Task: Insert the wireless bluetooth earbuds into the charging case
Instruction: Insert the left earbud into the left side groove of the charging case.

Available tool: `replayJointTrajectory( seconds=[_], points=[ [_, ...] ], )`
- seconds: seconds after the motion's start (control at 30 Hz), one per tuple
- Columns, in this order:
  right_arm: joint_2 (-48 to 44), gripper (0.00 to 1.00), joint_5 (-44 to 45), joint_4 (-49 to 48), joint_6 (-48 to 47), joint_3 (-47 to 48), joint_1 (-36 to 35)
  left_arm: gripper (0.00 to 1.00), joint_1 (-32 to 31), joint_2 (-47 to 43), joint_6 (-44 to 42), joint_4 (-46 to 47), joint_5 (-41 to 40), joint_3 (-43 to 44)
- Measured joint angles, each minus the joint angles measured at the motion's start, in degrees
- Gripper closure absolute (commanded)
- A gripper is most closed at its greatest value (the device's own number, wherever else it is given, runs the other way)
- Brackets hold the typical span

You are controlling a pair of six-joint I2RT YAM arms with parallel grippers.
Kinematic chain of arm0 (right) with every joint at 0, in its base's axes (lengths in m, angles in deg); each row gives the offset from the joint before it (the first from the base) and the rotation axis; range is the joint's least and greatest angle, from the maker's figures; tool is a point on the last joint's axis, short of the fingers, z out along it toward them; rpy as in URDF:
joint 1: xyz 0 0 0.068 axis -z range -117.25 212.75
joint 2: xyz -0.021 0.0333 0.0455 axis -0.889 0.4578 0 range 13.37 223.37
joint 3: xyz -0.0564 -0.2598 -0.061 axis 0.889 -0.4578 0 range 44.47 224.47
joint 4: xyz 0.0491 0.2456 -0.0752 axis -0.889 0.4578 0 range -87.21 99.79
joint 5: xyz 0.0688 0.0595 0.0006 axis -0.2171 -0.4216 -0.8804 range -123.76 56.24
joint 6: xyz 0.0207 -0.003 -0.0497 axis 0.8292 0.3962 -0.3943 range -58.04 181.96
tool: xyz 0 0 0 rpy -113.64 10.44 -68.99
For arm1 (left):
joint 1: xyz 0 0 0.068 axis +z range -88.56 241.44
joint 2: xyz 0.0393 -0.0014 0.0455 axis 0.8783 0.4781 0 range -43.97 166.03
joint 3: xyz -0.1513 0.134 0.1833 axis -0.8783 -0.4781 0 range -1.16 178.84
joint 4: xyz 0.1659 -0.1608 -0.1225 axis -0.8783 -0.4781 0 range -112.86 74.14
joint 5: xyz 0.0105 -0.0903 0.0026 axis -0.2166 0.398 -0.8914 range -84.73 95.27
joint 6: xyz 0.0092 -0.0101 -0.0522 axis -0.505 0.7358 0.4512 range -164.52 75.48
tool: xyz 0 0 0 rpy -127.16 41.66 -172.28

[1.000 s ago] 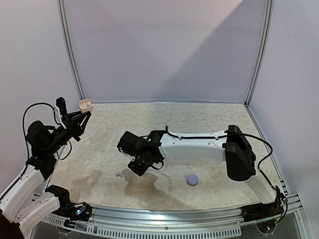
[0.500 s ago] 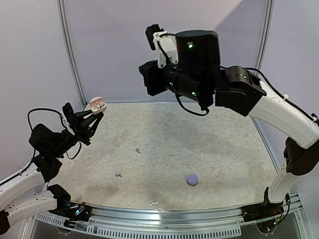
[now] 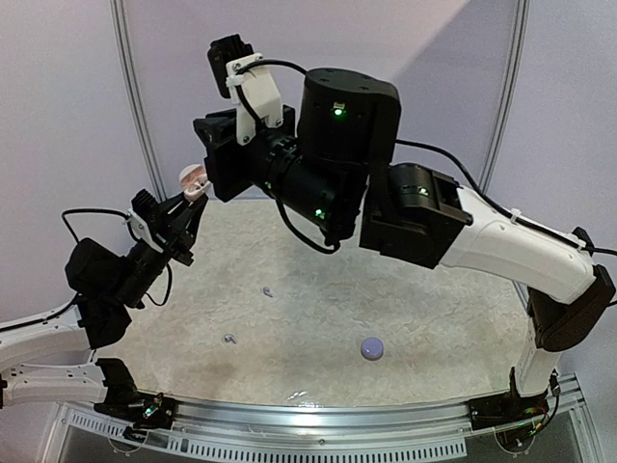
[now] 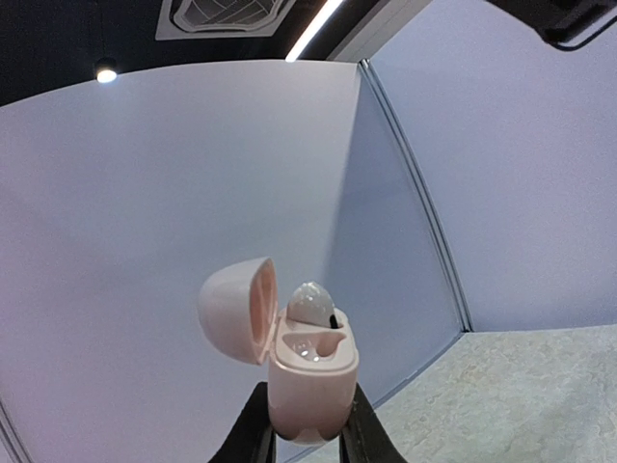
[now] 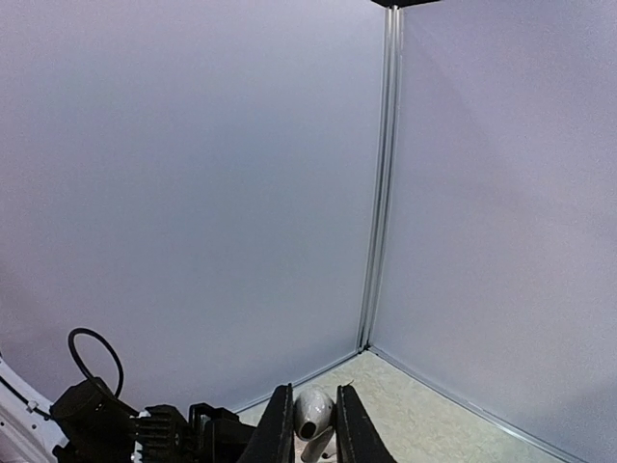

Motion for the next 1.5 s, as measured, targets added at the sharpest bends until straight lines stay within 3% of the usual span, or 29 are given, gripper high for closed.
replayJointTrajectory(
  seconds=[0.27, 0.73, 1.5],
  points=[
    [1.90, 1.00, -6.27, -0.94, -3.19, 0.07, 0.00, 1.00, -0.13, 0.17, 1.07, -4.87, 2.21, 3.96],
    [1.92, 1.00, -4.83, 0.48, -4.90, -2.91, 0.00, 1.00, -0.22, -1.70, 4.13, -12.68, 12.15, 7.21],
    [0.68, 1.00, -0.22, -2.95, -4.94, -8.79, -0.26, 1.00, -0.22, -2.58, 7.45, -15.47, 14.05, 7.96]
  ],
)
